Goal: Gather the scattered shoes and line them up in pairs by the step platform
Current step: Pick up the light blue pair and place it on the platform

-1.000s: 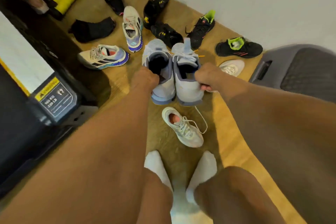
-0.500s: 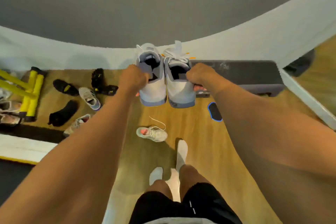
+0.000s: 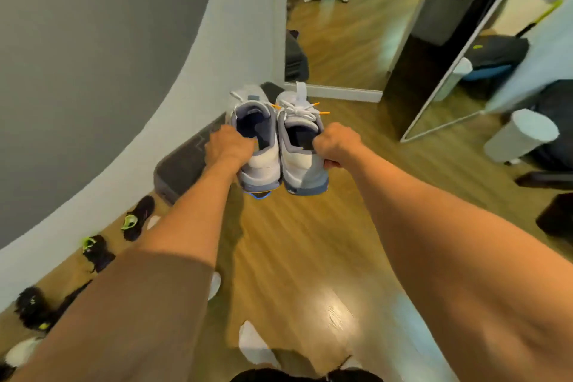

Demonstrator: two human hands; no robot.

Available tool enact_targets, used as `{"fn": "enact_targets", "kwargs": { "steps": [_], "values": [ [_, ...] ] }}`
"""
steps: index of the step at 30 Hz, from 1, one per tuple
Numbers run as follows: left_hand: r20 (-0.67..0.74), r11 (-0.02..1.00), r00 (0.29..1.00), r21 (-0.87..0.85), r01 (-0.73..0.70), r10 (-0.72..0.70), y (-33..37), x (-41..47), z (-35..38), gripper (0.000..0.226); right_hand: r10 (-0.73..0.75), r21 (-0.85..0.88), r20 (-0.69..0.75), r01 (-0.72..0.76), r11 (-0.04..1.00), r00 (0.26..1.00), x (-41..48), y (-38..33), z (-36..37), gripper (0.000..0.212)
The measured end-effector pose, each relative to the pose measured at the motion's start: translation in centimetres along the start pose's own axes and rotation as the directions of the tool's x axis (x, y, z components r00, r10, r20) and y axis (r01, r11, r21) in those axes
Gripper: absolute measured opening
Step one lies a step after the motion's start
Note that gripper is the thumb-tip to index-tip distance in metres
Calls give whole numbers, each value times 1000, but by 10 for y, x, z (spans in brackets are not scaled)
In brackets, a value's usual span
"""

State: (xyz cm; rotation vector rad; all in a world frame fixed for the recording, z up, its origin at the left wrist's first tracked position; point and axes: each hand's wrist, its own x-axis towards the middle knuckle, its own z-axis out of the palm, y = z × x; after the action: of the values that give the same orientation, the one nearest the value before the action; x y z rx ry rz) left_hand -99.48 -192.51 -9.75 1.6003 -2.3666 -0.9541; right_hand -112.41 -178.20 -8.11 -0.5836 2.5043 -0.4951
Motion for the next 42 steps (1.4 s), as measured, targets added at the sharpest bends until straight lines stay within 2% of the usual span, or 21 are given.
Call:
{"fn": "enact_targets", "kwargs": {
  "steps": [6, 11, 14, 20, 28, 32, 37, 42],
  "values": [
    [179, 953, 954, 141, -266, 240, 148, -92, 139, 36, 220, 116, -91, -209, 971, 971, -33, 207, -91, 18],
    [369, 888, 848, 107, -446, 381, 269, -186, 261, 27, 462, 278, -144, -413, 867, 875, -70, 379, -161, 18],
    [412, 843, 792, 97, -529, 450, 320, -227, 313, 30, 529, 379, -170, -440, 814, 832, -86, 444, -184, 17],
    [528, 707, 622, 57, -705, 578, 422, -315, 433, 32, 721, 439, -232, -591, 676, 653, -113, 589, -231, 16],
    [611, 557, 402, -78, -827, 682, 547, -411, 563, 47, 847, 504, -292, -680, 532, 445, -122, 746, -294, 17],
    [636, 479, 312, -105, -871, 706, 600, -465, 618, 48, 895, 519, -293, -731, 443, 335, -135, 824, -322, 29],
    [662, 436, 271, -94, -895, 699, 657, -539, 693, 48, 923, 574, -254, -723, 385, 289, -153, 929, -353, 33],
    [683, 460, 309, -45, -887, 662, 708, -614, 758, 45, 917, 574, -262, -716, 398, 300, -180, 1031, -401, 32]
  ]
}}
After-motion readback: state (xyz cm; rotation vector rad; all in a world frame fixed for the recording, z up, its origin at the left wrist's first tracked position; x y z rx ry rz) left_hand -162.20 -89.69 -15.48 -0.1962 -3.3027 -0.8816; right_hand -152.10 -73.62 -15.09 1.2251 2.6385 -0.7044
